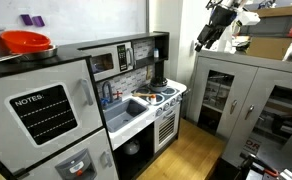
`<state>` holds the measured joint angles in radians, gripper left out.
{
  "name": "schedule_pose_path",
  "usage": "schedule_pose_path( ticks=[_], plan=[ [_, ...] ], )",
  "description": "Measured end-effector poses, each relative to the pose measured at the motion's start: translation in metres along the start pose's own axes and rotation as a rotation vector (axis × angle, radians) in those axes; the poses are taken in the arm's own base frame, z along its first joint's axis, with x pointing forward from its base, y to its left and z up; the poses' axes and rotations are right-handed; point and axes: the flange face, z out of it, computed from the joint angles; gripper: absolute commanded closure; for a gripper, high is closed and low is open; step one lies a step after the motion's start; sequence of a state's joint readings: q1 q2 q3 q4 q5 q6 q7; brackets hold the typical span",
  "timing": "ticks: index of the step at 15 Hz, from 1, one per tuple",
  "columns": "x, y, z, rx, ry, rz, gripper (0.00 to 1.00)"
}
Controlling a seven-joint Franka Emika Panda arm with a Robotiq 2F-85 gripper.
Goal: Push the gray pot towards the wall
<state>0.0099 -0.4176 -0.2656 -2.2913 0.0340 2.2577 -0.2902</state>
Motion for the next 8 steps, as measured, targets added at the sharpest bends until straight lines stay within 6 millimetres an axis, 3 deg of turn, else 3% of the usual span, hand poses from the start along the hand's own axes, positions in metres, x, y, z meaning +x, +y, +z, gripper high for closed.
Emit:
schedule_pose_path(
  ticks=[5,8],
  plan=[
    [0.0,0.0,0.001,0.0,-0.003,0.0,0.0],
    [0.0,0.007,0.018,0.003,-0.016,0.009,0.0]
  ],
)
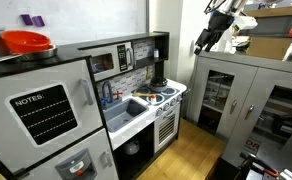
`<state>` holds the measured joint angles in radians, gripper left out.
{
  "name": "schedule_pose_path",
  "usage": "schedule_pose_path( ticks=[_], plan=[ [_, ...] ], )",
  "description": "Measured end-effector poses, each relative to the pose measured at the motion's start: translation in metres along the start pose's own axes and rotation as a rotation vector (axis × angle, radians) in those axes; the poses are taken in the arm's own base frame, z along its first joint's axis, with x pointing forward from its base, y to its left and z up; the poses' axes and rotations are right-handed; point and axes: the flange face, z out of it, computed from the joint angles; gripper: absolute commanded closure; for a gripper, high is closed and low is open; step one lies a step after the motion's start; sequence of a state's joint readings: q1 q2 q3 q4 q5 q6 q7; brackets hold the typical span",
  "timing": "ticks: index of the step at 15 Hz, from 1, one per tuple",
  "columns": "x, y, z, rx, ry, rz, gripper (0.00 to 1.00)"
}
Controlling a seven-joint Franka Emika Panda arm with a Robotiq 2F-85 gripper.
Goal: Push the gray pot towards the wall
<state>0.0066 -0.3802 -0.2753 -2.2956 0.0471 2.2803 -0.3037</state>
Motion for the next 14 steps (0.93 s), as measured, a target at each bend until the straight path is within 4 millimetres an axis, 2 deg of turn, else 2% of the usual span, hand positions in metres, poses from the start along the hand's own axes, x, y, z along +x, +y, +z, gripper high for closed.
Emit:
schedule_pose_path(
  ticks=[5,10,14],
  plan=[
    [0.007,0.03,0.068,0.056,0.013,-0.042,0.0],
    [0.024,0.036,0.119,0.141,0.018,-0.061,0.0],
    [0.044,0.04,0.155,0.125,-0.028,-0.035,0.0]
  ],
)
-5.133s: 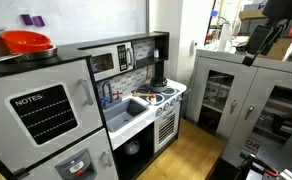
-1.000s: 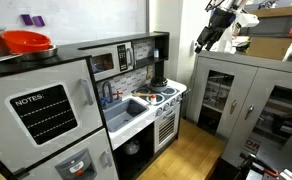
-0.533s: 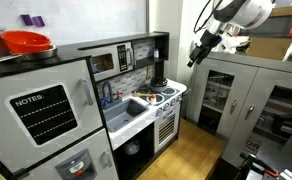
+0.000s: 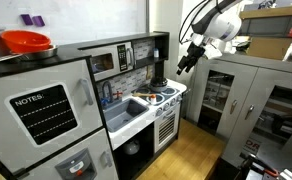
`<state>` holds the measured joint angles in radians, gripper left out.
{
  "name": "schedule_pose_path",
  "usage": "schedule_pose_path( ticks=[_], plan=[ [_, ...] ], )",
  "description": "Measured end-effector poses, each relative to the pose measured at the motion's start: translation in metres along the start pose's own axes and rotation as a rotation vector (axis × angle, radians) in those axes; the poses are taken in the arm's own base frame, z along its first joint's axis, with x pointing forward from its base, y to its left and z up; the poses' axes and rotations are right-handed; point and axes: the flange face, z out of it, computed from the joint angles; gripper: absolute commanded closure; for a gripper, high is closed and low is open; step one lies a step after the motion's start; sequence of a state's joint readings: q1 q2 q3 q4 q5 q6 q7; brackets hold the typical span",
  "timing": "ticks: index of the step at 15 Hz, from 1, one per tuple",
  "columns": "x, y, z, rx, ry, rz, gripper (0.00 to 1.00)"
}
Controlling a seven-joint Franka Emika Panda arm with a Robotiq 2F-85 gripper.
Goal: Push the gray pot towards the wall
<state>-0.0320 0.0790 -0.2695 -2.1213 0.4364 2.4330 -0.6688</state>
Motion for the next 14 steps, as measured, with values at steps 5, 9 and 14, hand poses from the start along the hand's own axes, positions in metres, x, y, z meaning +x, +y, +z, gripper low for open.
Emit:
schedule_pose_path(
  ticks=[5,9,14],
  plan=[
    [0.022,0.032,0.028,-0.067,-0.038,0.025,0.0],
    [0.053,0.047,0.027,-0.119,-0.015,-0.019,0.0],
    [0.1,0.016,0.042,-0.128,0.003,-0.106,0.0]
  ],
)
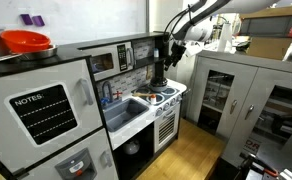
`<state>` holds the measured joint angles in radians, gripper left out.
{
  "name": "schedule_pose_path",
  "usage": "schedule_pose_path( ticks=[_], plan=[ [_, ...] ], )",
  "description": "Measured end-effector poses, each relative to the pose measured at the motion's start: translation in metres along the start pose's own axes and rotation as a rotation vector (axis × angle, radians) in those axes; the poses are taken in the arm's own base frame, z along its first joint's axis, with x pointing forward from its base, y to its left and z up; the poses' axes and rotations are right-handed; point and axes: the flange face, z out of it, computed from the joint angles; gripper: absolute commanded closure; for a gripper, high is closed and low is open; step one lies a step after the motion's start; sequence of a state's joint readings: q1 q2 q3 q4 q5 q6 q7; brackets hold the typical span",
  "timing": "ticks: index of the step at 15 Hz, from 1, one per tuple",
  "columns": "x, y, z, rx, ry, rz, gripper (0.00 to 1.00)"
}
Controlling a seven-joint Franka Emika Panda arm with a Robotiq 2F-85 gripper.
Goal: Push the gray pot towards the wall
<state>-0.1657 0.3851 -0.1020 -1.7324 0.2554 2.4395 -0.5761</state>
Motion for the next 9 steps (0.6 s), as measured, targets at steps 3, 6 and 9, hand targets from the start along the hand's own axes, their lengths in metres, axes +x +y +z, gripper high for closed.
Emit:
schedule_pose_path(
  ticks=[3,6,9],
  plan=[
    [0.01,-0.007,0.017,0.027,-0.017,-0.011,0.0],
    [0.01,-0.008,0.025,0.057,-0.04,-0.009,0.0],
    [0.006,-0.004,0.026,0.074,-0.059,0.002,0.0]
  ],
)
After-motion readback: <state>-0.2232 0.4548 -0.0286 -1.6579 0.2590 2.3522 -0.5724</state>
